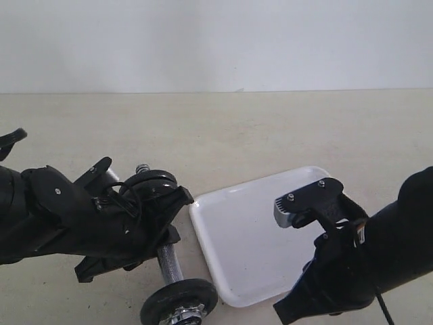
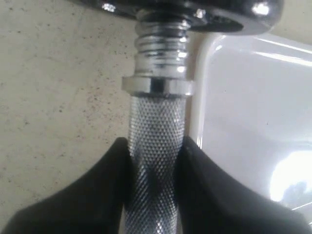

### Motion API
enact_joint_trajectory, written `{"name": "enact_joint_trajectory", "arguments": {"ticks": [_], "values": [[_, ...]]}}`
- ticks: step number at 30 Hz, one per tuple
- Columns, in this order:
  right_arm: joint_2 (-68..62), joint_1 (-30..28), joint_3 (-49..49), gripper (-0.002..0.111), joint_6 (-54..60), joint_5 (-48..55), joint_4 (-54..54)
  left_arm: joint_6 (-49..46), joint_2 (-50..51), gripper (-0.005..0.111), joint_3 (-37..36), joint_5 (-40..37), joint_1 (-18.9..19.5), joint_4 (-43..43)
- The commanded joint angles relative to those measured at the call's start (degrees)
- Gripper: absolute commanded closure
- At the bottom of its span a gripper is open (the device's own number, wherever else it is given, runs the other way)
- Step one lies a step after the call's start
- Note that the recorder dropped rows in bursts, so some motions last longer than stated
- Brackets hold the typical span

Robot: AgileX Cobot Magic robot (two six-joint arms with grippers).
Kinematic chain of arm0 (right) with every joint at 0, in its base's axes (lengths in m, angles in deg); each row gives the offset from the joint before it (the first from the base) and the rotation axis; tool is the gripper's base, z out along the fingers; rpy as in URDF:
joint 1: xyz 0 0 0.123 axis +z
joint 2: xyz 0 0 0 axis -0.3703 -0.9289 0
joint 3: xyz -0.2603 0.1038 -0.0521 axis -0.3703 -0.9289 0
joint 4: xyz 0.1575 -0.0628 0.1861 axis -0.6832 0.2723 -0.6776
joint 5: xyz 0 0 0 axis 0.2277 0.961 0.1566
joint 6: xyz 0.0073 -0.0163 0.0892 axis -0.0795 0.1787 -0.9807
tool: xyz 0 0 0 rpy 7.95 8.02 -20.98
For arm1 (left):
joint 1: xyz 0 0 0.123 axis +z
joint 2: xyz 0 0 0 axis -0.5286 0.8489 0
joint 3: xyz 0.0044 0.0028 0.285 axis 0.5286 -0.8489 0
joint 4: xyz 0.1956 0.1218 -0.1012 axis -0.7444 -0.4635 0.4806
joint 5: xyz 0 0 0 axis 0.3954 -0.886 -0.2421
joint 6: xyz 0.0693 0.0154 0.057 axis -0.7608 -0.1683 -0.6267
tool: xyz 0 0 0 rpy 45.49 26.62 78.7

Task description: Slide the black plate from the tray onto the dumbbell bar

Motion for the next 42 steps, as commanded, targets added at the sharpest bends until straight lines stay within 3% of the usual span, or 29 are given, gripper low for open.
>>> {"name": "enact_joint_trajectory", "arguments": {"ticks": [1, 7, 9, 14, 42], "values": [[0.4, 0.0, -1.6, 0.108, 1.3, -1.7, -0.4, 0.7, -1.8, 0.103, 1.1, 5.1, -0.6, 0.5], [0.4, 0.0, -1.6, 0.108, 1.3, -2.2, -0.4, -3.6, -1.8, 0.102, 1.1, 4.5, -0.6, -0.3], [0.4, 0.0, -1.6, 0.108, 1.3, -2.0, -0.4, -4.5, -1.8, 0.091, 1.1, 4.5, -0.6, -0.3], [0.4, 0.0, -1.6, 0.108, 1.3, -2.0, -0.5, -4.6, -1.8, 0.02, 1.1, 4.5, -0.6, 0.4], [0.4, 0.0, -1.6, 0.108, 1.5, -1.9, -0.6, -4.6, -1.8, 0.022, 1.1, 4.5, -0.5, 0.4]]}}
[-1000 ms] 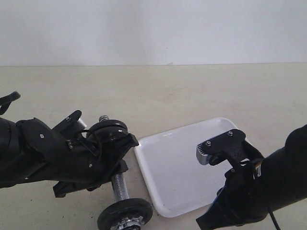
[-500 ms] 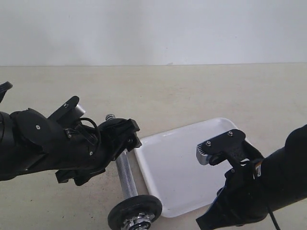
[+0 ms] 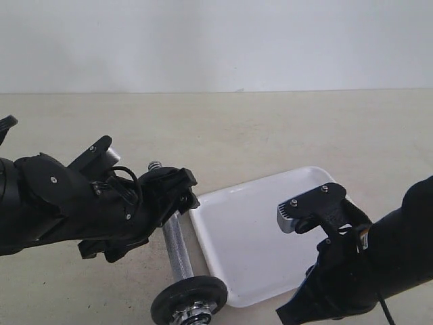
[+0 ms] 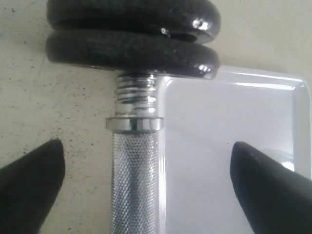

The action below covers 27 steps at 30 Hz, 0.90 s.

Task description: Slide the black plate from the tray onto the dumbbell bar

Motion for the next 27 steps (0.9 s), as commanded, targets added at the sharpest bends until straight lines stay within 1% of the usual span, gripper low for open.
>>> {"name": "enact_joint_trajectory", "arguments": {"ticks": [1, 27], "values": [[0.4, 0.0, -0.3, 0.108, 0.6, -0.2, 0.0, -0.6, -0.2, 0.022, 0.1, 0.9, -0.2, 0.2], [0.4, 0.0, -0.3, 0.108, 0.6, 0.0, 0.0, -0.9, -0.2, 0.022, 0.1, 1.4, -0.2, 0.2]]}}
